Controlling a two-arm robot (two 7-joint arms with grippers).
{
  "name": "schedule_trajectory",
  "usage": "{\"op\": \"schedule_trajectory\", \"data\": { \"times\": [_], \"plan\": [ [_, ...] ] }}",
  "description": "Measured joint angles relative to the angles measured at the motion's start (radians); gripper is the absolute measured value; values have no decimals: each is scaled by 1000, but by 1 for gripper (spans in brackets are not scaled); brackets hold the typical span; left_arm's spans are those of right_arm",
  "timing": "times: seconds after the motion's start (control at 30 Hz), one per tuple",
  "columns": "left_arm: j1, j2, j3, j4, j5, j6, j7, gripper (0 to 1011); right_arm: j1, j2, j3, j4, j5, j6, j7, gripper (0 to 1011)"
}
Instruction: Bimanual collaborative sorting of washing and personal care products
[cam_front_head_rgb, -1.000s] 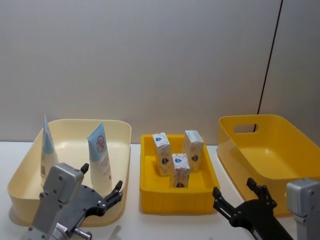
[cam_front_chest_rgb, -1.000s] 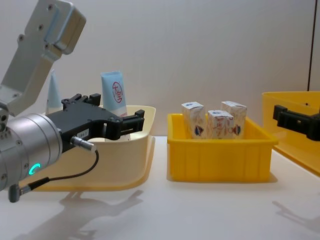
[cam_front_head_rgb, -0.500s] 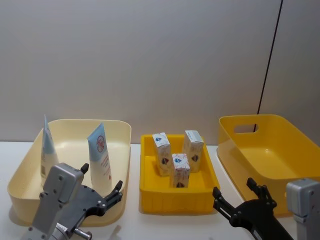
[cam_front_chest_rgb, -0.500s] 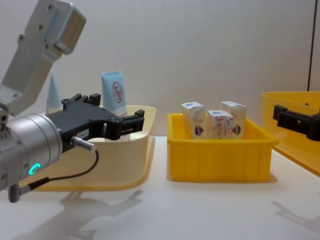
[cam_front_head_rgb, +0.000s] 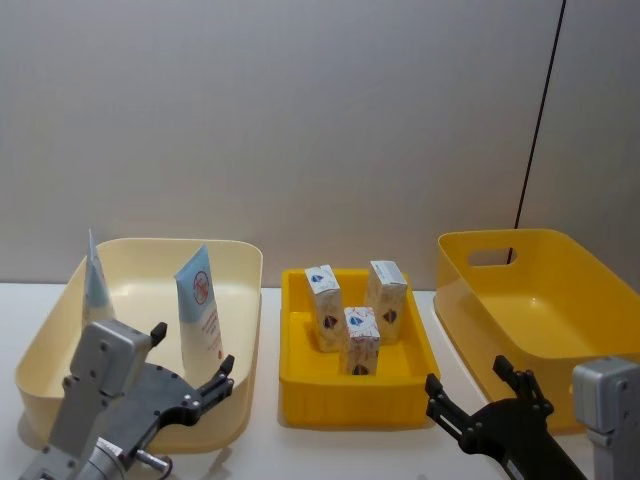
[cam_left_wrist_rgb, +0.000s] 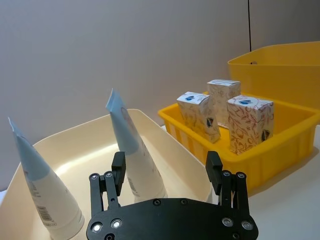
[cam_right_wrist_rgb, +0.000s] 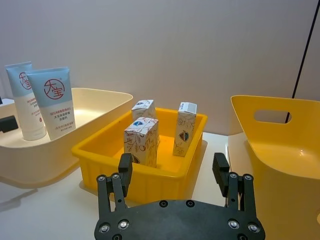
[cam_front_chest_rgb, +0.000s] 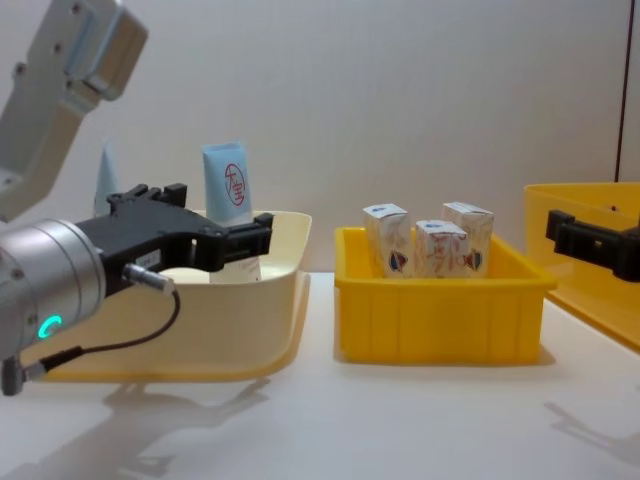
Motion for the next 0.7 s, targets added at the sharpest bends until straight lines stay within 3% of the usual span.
{"op": "schedule_trajectory", "data": {
  "times": [0.7],
  "plan": [
    [-76,-17,-55,90,-115,72,-112,1000,0,0,0,0,0,0,0,1001]
  ]
}}
